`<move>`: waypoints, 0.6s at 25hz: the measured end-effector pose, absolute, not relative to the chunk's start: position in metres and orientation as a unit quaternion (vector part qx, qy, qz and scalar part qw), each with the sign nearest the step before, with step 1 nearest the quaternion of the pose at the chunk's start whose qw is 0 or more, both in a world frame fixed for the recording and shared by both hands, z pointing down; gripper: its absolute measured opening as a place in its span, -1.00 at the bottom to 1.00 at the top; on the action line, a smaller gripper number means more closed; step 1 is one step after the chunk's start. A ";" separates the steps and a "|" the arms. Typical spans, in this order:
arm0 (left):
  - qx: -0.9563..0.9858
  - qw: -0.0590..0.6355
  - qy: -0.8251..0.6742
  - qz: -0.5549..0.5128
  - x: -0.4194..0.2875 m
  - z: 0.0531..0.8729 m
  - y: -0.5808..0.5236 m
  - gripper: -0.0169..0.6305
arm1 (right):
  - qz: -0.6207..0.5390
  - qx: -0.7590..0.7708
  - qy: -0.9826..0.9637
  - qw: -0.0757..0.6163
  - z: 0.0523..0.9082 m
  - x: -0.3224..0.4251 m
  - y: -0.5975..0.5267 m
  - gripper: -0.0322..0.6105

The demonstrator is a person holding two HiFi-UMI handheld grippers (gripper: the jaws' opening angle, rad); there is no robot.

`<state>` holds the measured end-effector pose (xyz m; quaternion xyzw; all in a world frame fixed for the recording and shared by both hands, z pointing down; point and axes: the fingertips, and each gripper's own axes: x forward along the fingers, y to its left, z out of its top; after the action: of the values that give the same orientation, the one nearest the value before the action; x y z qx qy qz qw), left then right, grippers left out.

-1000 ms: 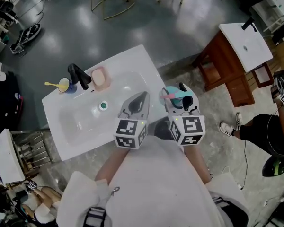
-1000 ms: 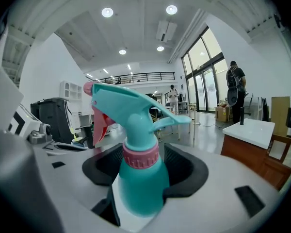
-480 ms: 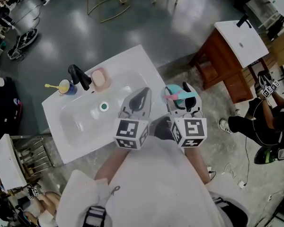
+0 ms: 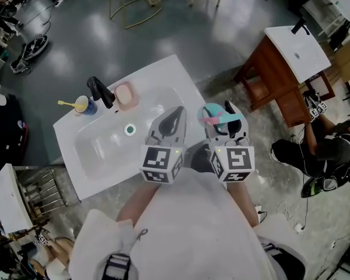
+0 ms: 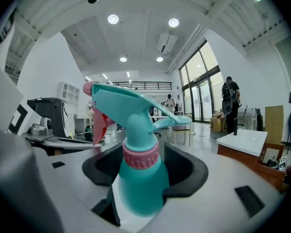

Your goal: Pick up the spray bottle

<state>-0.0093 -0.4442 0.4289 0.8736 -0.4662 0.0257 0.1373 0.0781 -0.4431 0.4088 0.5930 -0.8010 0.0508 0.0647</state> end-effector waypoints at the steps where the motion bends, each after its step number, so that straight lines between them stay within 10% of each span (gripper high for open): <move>1: 0.874 0.137 -0.466 0.026 -0.009 0.429 -0.443 -0.87 | 0.051 0.593 -0.801 0.066 0.409 0.079 -0.442 -0.03; 15: 0.875 0.129 -0.466 0.035 -0.004 0.428 -0.434 -0.87 | 0.054 0.588 -0.804 0.070 0.415 0.080 -0.433 -0.03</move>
<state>-0.0039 -0.4340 0.4284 0.8748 -0.4655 0.0354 0.1294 0.0799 -0.4335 0.4152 0.5879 -0.8040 0.0544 0.0703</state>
